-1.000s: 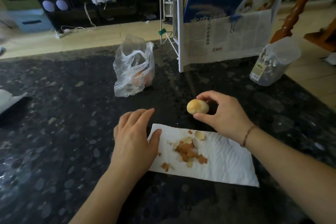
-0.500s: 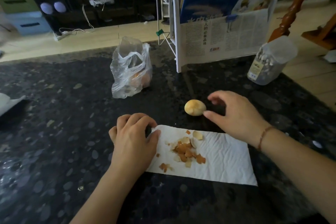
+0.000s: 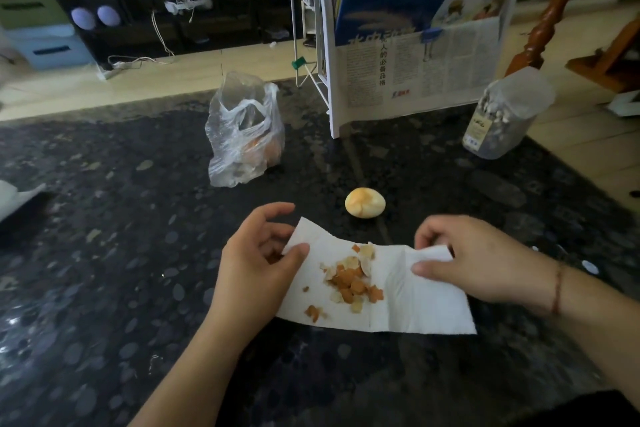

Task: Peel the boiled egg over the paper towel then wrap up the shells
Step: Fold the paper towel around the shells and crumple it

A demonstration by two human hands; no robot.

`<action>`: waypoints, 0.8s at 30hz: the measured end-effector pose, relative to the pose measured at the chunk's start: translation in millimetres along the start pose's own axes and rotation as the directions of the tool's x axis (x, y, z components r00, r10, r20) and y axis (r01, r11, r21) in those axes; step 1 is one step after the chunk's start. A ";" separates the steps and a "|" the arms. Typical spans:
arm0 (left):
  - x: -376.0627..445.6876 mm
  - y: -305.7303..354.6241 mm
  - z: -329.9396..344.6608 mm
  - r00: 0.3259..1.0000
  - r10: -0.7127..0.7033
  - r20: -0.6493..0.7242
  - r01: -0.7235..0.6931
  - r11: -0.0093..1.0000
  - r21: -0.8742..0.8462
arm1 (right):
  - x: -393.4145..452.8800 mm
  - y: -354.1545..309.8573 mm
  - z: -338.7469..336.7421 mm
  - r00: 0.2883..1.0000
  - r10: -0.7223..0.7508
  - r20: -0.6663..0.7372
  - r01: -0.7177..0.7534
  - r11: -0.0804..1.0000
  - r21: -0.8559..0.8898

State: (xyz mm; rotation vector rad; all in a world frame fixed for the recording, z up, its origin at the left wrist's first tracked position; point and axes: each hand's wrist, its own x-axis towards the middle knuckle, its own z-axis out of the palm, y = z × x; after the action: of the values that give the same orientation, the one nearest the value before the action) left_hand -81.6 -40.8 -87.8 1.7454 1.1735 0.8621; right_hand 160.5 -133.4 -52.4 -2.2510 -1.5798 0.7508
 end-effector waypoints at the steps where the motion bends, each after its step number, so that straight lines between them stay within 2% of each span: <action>1: 0.2 0.5 1.0 1.000 -0.011 -0.002 0.011 0.999 -0.038 | 2.1 -6.3 -2.6 1.000 0.007 -0.012 -0.005 0.983 0.181; 2: 0.2 1.0 1.8 1.000 -0.022 -0.002 0.022 0.998 -0.065 | 4.1 -13.6 -3.8 1.000 0.028 -0.009 -0.023 0.928 0.371; 4: -0.7 2.3 3.1 0.999 -0.037 0.005 0.037 0.995 -0.097 | 7.8 -28.9 1.8 0.998 0.057 0.032 -0.063 0.727 0.683; 6: -1.5 1.3 4.0 0.999 -0.042 0.008 0.043 0.994 -0.106 | 9.1 -43.4 16.8 0.998 0.061 0.000 -0.035 0.583 0.811; 7: -2.1 1.0 4.3 0.999 -0.041 0.011 0.042 0.993 -0.110 | 9.2 -48.1 26.1 0.997 0.057 -0.051 0.008 0.581 0.814; 10: -4.6 0.9 4.4 1.000 -0.022 0.017 0.024 0.990 -0.141 | 6.7 -51.4 51.1 0.982 -0.033 -0.185 0.156 0.694 0.703; 13: -8.0 4.3 2.8 1.000 -0.011 0.015 0.014 0.977 -0.212 | 1.8 -47.5 63.4 0.976 -0.112 -0.188 0.206 0.755 0.623; 15: -9.8 4.0 2.3 0.997 -0.003 0.082 0.025 0.962 -0.271 | 0.1 -43.7 65.7 0.969 -0.175 -0.176 0.241 0.833 0.498; 18: -11.4 -0.5 6.2 0.989 0.074 0.126 -0.058 0.990 -0.126 | 2.8 -36.8 62.3 0.940 -0.224 -0.258 0.287 0.928 0.239; 20: -11.9 -2.7 7.6 0.983 0.139 0.123 -0.140 0.990 0.000 | 2.6 -35.1 61.1 0.932 -0.201 -0.301 0.231 0.971 0.067; 22: -11.3 -4.2 6.7 0.962 0.212 0.170 -0.227 0.971 0.077 | 1.7 -33.8 63.6 0.948 -0.155 -0.277 0.144 0.988 -0.058; 24: -11.4 -6.9 6.8 0.913 0.318 0.256 -0.359 0.924 0.133 | 1.2 -33.9 66.9 0.959 -0.152 -0.240 0.123 0.984 -0.132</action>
State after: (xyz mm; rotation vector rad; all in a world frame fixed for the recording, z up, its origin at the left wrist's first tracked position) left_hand -81.9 -51.9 -97.9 2.1760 0.8250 0.7439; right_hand 96.4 -124.2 -90.3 -2.1834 -1.6712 0.3315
